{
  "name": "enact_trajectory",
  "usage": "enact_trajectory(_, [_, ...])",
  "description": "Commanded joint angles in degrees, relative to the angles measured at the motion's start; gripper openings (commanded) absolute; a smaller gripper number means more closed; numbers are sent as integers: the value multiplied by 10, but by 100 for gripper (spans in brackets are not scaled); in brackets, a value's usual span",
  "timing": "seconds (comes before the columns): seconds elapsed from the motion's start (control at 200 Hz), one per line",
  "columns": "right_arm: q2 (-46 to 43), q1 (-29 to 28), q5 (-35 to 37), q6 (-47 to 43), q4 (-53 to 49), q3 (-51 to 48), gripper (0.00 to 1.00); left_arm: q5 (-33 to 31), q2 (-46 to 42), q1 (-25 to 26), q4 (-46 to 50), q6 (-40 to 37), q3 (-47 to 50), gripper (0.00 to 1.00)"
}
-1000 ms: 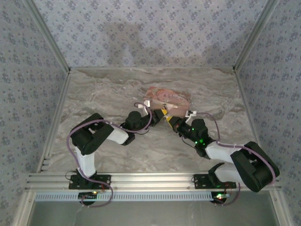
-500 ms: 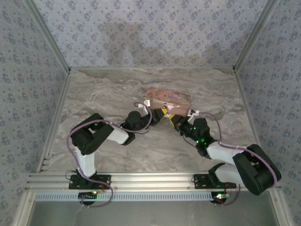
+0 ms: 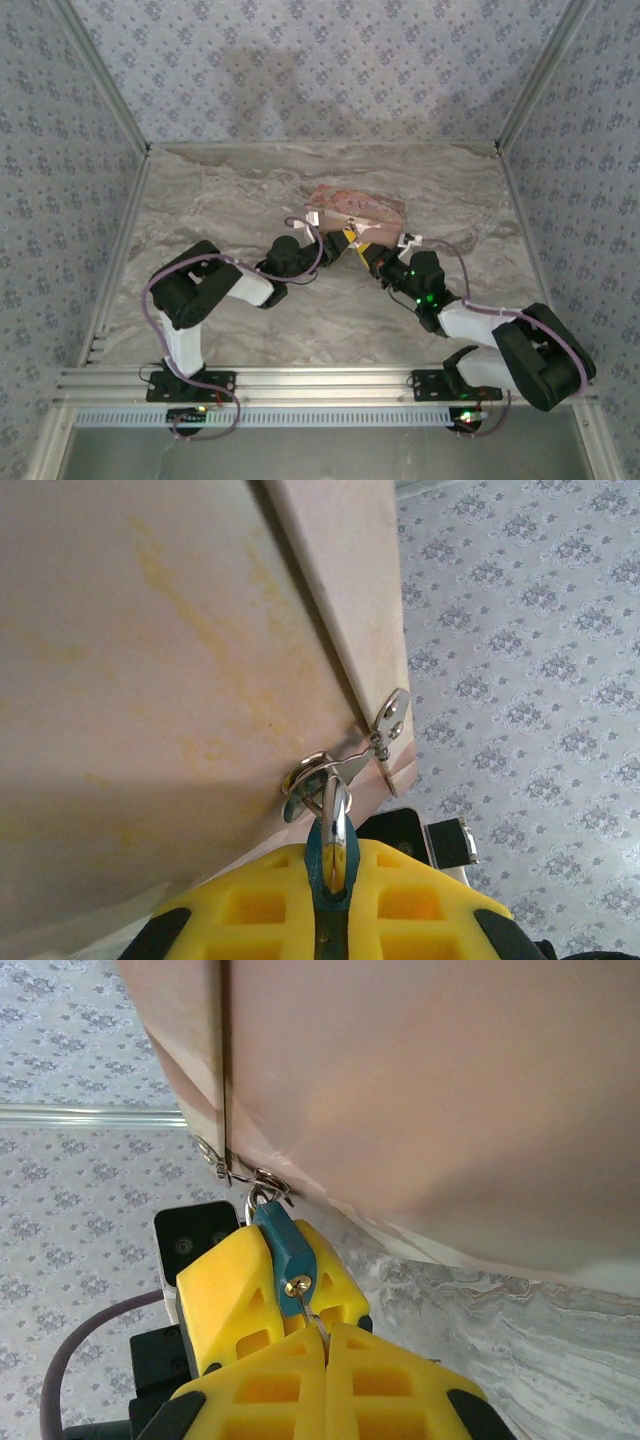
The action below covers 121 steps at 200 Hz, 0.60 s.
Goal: Unlock the padlock with the key
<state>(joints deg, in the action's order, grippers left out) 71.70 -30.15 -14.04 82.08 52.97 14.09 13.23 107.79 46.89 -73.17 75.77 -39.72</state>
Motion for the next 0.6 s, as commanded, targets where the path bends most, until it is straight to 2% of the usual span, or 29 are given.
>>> enact_trajectory(0.0, [7,-8,11,0,37,20,0,42,-4,17,-44,0,-24,0])
enact_trajectory(0.125, [10,-7,13,5,38,22,0,42,-3,18,-47,1,-23,0])
enact_trajectory(0.505, [79,-9,7,91,146,22,0,42,-2,17,-53,4,-21,0])
enact_trajectory(0.6, [76,-5,2,63,107,33,0,43,-2,18,-53,4,-23,0])
